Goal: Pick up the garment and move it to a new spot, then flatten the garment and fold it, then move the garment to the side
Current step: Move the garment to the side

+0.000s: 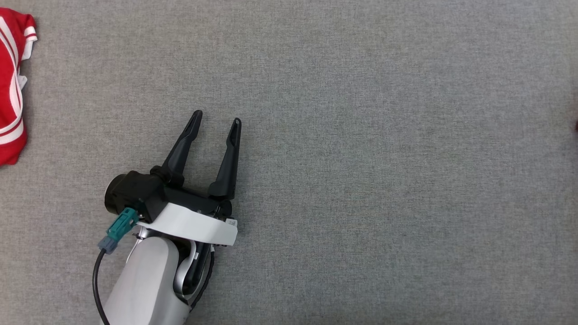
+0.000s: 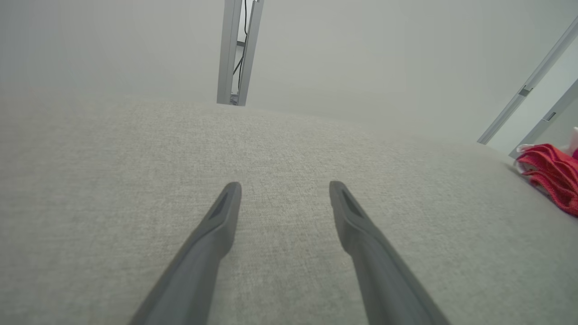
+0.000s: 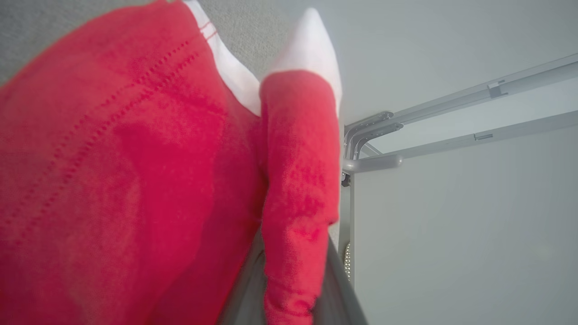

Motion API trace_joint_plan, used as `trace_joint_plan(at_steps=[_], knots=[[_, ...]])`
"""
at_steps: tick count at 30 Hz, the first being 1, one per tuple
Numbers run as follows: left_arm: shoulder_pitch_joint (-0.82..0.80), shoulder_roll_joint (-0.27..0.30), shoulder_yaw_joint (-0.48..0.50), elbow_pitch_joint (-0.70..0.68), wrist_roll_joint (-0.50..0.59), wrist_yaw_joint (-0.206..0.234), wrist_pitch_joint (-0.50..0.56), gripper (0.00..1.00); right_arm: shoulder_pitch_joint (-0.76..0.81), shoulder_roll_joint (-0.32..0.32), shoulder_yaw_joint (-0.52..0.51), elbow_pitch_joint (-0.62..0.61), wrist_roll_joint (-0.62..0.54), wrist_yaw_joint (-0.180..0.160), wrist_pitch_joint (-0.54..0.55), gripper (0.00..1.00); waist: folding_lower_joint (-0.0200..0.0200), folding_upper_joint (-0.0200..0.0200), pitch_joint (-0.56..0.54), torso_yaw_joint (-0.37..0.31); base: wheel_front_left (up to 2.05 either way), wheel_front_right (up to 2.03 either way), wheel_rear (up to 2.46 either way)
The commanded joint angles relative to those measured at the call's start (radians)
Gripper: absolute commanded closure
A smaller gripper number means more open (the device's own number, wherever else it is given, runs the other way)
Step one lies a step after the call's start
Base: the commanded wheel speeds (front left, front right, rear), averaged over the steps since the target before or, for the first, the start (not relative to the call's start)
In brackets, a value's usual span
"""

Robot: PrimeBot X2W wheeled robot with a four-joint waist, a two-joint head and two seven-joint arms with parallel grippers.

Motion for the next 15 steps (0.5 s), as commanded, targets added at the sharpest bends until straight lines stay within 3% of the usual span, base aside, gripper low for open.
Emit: trace_joint_plan(at_steps=[1,4,5,6,7,15], knots=[[-0.003,0.009,0.009,0.013,-0.004,-0.004,0.001,0.00,0.016,0.013,-0.018,-0.010,-0.020,-0.001,0.011,1.00,-0.0001,0.0000,0.001,0.004,0.00,0.00,0.00],[-0.004,0.009,0.015,0.014,0.000,-0.004,0.001,0.00,0.026,0.053,-0.052,-0.023,-0.038,-0.001,0.030,1.00,-0.0001,0.0000,0.002,0.010,0.00,0.00,0.00],[-0.004,0.009,0.018,0.015,0.002,-0.005,0.001,0.00,0.030,0.061,-0.060,-0.029,-0.047,-0.001,0.032,0.66,-0.0001,0.0000,0.002,0.012,0.00,0.00,0.00],[-0.005,0.009,0.021,0.015,0.002,-0.005,0.001,0.00,0.033,0.069,-0.064,-0.038,-0.053,-0.001,0.025,0.05,-0.0001,0.0000,0.001,0.014,0.00,0.00,0.00],[-0.005,0.009,0.023,0.015,0.002,-0.005,0.001,0.00,0.029,0.088,-0.083,-0.037,-0.051,-0.001,0.030,0.00,-0.0001,0.0000,-0.001,0.015,0.00,0.00,0.00],[0.019,0.007,0.027,0.018,-0.006,0.001,0.000,0.00,0.014,0.128,-0.114,-0.081,-0.095,-0.001,0.033,0.00,-0.0001,0.0000,-0.059,0.020,0.00,0.00,0.00]])
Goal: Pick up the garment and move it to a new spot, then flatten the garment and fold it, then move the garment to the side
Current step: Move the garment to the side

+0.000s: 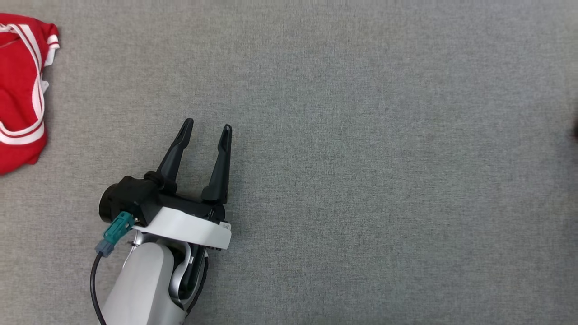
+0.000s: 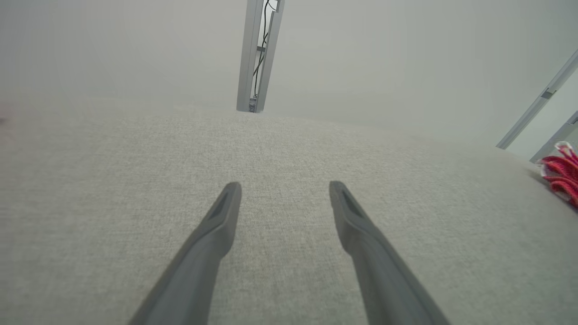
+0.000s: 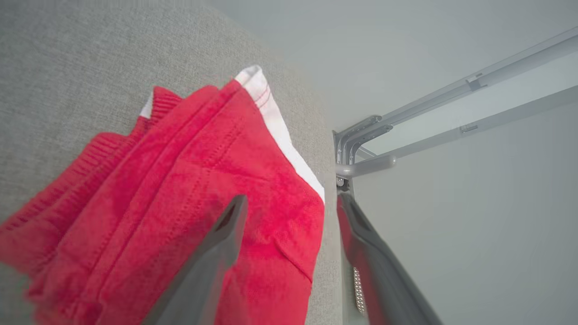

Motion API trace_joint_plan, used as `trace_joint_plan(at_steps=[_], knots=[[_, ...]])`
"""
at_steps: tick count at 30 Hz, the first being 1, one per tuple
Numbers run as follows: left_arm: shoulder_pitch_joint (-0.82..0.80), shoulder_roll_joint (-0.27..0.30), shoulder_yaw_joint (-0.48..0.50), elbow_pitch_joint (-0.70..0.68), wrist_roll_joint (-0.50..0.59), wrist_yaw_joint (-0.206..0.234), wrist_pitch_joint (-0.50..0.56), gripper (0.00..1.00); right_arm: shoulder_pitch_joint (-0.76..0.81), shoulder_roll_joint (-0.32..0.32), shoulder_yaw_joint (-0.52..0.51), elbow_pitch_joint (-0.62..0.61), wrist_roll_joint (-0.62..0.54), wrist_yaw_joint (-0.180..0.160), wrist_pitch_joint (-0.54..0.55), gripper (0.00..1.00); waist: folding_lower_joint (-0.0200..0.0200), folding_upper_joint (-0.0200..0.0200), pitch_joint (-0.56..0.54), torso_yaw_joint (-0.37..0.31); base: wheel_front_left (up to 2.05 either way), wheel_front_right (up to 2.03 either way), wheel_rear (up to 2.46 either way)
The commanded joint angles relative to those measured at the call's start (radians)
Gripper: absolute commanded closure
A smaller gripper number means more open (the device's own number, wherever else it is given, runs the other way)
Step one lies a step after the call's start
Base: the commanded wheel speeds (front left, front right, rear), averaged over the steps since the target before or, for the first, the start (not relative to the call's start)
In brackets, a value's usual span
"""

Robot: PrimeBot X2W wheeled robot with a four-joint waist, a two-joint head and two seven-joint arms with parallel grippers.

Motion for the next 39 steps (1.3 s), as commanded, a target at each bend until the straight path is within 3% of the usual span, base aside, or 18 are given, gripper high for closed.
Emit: trace_joint_plan(at_steps=[1,6,13,18,24,28,34,39], knots=[[0.004,0.005,0.004,0.000,-0.007,0.004,0.000,0.00,-0.007,-0.006,-0.003,-0.007,-0.011,-0.001,0.000,0.00,0.0000,0.0000,-0.016,0.002,0.00,0.00,0.00],[0.025,0.005,0.006,0.000,-0.016,0.013,0.000,0.00,-0.048,0.019,0.025,-0.047,-0.004,-0.001,-0.051,0.00,0.0000,0.0000,-0.065,0.004,0.00,0.00,0.00],[0.054,0.004,0.026,-0.003,-0.019,0.029,0.000,0.00,-0.112,0.087,0.137,-0.061,0.015,-0.001,-0.244,0.00,0.0000,0.0000,-0.163,0.018,0.00,0.00,0.00],[0.085,0.004,0.054,-0.008,-0.022,0.040,0.000,0.00,-0.118,0.200,0.181,-0.031,0.034,-0.001,-0.410,0.00,0.0000,0.0000,-0.243,0.033,0.00,0.00,0.00],[0.124,0.005,0.099,-0.031,-0.024,0.051,0.000,0.00,-0.056,0.375,0.164,-0.011,0.103,-0.001,-0.575,0.00,0.0000,0.0000,-0.321,0.057,0.00,0.00,0.00],[0.155,0.004,0.128,-0.041,-0.025,0.058,0.000,0.00,0.020,0.439,0.178,0.002,0.125,-0.001,-0.659,0.00,0.0000,0.0000,-0.360,0.062,0.00,0.00,0.00],[0.206,0.004,0.148,-0.048,-0.059,0.068,0.000,0.00,0.138,0.472,0.175,0.024,0.152,-0.001,-0.746,0.00,0.0000,0.0000,-0.396,0.062,0.00,0.00,0.00],[0.247,0.005,0.143,-0.023,-0.056,0.046,0.000,0.00,0.235,0.473,0.203,0.074,0.211,-0.001,-0.774,0.00,0.0000,0.0000,-0.419,0.060,0.00,0.00,0.00]])
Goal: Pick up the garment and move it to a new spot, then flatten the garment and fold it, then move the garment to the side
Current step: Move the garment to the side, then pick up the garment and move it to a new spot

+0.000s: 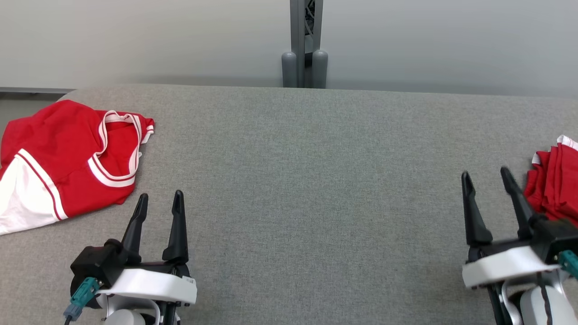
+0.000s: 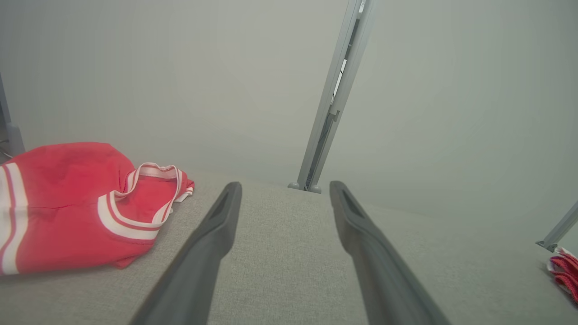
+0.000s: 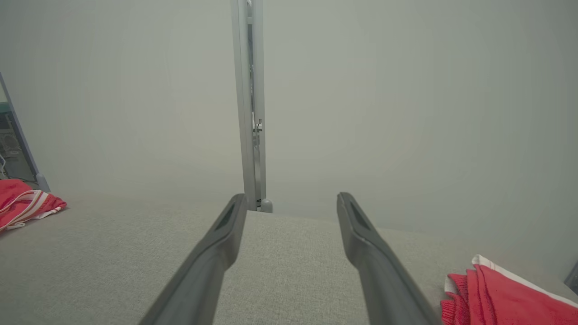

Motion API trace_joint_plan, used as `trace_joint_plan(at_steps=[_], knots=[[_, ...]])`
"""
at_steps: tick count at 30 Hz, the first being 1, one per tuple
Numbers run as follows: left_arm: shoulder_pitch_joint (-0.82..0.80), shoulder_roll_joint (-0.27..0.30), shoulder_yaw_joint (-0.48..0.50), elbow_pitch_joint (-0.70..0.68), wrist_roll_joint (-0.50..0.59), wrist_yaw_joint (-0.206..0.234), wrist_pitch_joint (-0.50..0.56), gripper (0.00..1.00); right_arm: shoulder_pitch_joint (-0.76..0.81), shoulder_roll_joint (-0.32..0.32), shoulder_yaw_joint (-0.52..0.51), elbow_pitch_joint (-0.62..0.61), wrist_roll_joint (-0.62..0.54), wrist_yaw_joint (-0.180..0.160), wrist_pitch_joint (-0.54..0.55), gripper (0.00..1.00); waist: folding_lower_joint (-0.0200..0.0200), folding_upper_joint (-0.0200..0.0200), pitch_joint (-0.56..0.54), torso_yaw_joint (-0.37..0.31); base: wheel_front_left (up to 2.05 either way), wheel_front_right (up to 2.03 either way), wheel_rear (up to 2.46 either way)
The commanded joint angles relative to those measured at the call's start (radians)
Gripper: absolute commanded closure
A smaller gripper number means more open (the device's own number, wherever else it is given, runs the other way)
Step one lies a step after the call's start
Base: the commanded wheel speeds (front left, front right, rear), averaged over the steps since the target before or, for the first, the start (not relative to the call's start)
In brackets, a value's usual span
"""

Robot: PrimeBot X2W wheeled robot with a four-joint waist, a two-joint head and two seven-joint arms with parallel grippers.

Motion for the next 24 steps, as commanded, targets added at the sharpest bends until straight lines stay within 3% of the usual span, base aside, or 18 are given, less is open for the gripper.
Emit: trace_joint_plan(at_steps=[1,16,24], knots=[[0.015,0.005,0.002,0.010,0.003,-0.009,0.000,0.00,0.038,-0.003,0.005,0.024,0.032,-0.001,-0.012,0.00,0.0000,-0.0001,-0.010,-0.001,0.00,0.00,0.00],[0.042,0.005,-0.004,0.036,-0.008,-0.012,0.000,0.00,0.091,-0.002,-0.011,0.043,0.032,-0.001,-0.018,0.00,0.0000,-0.0001,-0.032,-0.005,0.00,0.00,0.00],[0.029,0.005,-0.022,0.033,-0.015,-0.010,0.000,0.00,0.105,-0.002,-0.005,0.033,0.040,-0.001,-0.018,0.00,0.0000,-0.0001,-0.032,0.058,0.00,0.00,0.00]])
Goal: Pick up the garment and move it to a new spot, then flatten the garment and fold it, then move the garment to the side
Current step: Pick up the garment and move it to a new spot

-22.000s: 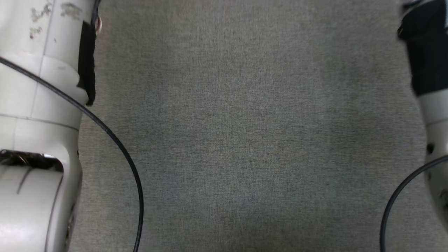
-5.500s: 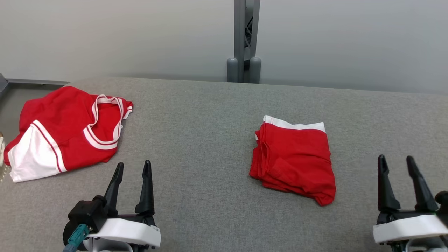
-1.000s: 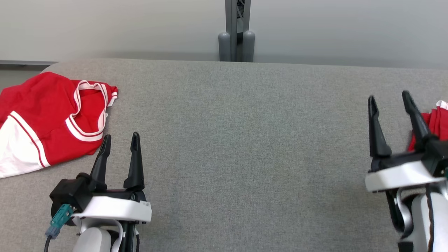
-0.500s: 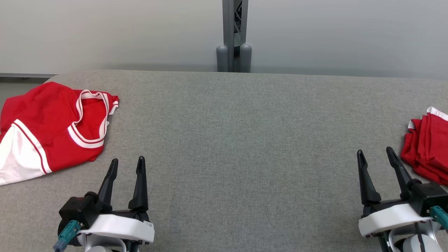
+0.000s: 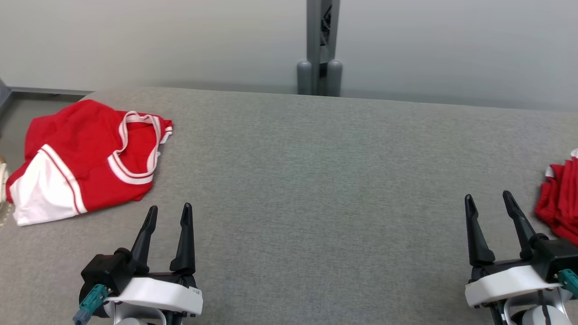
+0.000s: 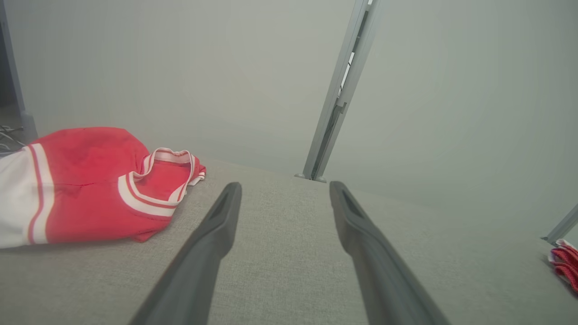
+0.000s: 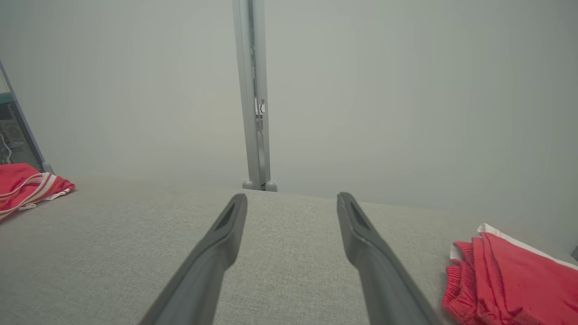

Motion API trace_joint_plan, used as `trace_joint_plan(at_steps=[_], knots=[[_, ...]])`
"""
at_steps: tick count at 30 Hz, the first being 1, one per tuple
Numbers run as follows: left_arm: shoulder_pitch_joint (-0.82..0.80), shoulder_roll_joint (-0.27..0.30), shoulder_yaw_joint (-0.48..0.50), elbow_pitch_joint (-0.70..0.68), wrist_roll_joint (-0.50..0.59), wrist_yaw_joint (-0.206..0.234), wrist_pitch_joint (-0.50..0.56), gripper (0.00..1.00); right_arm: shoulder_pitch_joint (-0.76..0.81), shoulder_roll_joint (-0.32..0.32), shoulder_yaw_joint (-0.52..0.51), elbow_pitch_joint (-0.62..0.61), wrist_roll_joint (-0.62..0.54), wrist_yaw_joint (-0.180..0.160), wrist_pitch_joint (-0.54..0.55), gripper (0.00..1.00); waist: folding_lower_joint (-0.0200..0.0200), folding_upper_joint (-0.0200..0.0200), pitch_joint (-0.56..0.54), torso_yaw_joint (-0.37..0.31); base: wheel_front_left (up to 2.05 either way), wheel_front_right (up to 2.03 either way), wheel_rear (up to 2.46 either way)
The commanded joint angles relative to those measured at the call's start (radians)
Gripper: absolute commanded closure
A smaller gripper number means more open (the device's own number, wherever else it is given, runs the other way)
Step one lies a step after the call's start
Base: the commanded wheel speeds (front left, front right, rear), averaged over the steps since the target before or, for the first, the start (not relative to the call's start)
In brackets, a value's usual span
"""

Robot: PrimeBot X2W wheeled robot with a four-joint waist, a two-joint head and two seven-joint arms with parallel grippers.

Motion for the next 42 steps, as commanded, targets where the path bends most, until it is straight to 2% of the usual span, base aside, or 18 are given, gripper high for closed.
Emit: trace_joint_plan(at_steps=[1,15,20,30,37,42], knots=[[-0.009,0.005,0.001,-0.004,-0.006,0.004,0.000,0.00,0.010,-0.003,0.008,-0.005,0.006,-0.001,-0.005,0.00,0.0000,0.0000,0.002,0.033,0.00,0.00,0.00],[0.008,0.005,0.035,-0.033,0.012,0.023,0.000,0.00,0.010,-0.004,0.089,-0.010,0.003,-0.001,-0.005,0.00,0.0000,0.0000,-0.001,0.325,0.00,0.00,0.00],[0.031,0.004,0.045,-0.041,0.008,0.029,0.000,0.00,-0.003,-0.004,0.112,-0.007,0.005,-0.001,-0.006,0.00,0.0000,0.0000,-0.002,0.402,0.00,0.00,0.00],[0.063,0.005,0.085,-0.092,-0.013,0.059,0.000,0.00,-0.075,-0.005,0.213,0.038,-0.015,-0.001,-0.006,0.00,0.0000,0.0000,0.027,0.421,0.00,0.00,0.00],[0.070,0.004,0.091,-0.106,-0.017,0.066,0.000,0.00,-0.082,-0.005,0.224,0.052,-0.001,-0.001,-0.005,0.00,0.0000,0.0000,0.031,0.421,0.00,0.00,0.00],[0.047,0.005,0.088,-0.078,-0.029,0.050,0.000,0.00,-0.062,-0.005,0.193,0.043,-0.009,-0.001,-0.005,0.00,0.0000,0.0000,0.034,0.416,0.00,0.00,0.00]])
